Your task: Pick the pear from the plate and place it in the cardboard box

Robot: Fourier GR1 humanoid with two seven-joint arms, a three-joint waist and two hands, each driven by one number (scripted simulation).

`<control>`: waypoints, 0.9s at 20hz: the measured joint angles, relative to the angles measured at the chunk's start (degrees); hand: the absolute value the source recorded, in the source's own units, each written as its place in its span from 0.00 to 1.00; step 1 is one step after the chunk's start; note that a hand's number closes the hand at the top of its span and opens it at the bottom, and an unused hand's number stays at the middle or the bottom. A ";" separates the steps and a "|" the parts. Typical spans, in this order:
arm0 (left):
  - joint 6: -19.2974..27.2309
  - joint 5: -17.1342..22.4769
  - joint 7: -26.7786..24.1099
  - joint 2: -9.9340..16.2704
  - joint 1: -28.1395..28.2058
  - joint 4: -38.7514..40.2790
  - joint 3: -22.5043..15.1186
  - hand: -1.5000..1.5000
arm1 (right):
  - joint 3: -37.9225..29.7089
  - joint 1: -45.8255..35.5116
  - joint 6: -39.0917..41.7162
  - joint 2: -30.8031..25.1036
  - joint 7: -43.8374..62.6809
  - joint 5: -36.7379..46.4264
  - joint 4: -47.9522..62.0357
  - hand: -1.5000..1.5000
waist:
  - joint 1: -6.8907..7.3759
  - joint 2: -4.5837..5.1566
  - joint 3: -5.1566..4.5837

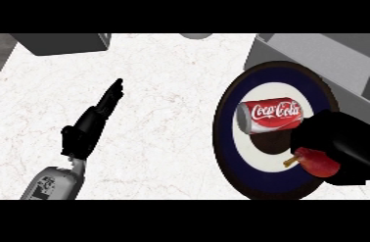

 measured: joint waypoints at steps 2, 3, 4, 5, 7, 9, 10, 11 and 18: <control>-0.05 0.07 -0.11 0.41 0.56 -0.41 0.29 0.50 | -3.92 1.31 0.09 -2.32 -5.27 -5.40 1.12 1.00 | -0.27 -0.14 -0.01; -0.08 0.08 -0.24 0.42 0.75 -0.48 0.29 0.50 | -5.98 1.89 0.43 -3.42 -7.90 -8.14 2.14 1.00 | -0.40 -0.11 -0.04; -0.01 0.09 -0.25 0.42 0.78 -0.74 0.37 0.50 | -8.10 2.37 1.17 -4.57 -10.36 -11.00 3.36 1.00 | -0.42 -0.11 -0.05; -0.02 0.06 -0.33 0.42 0.96 -0.92 0.30 0.50 | -10.11 3.06 2.13 -5.74 -13.01 -13.78 4.82 1.00 | -0.43 -0.10 -0.08; -0.02 -0.09 -0.20 0.51 1.21 -1.32 0.19 0.50 | -14.42 4.24 4.81 -8.03 -18.24 -19.52 8.62 1.00 | -0.07 -0.04 -0.15; -0.17 -0.19 -0.07 0.43 1.03 -1.39 -0.04 0.50 | -18.83 5.11 7.89 -10.31 -23.66 -24.44 13.67 1.00 | 0.34 0.13 -0.21; -0.47 -0.16 -0.14 0.50 1.20 -1.67 -0.21 0.50 | -21.14 5.52 9.68 -11.62 -26.01 -26.78 16.49 1.00 | 0.71 0.14 -0.25; -0.72 -0.06 0.15 0.68 0.96 -2.06 -0.16 0.50 | -23.07 6.08 11.45 -12.79 -28.37 -28.64 19.51 1.00 | 1.23 0.18 -0.30; -2.18 -0.84 0.90 -0.68 -1.75 -1.88 -2.01 0.50 | -30.88 3.84 18.16 -19.38 -32.64 -35.09 38.70 1.00 | 5.66 0.86 -0.51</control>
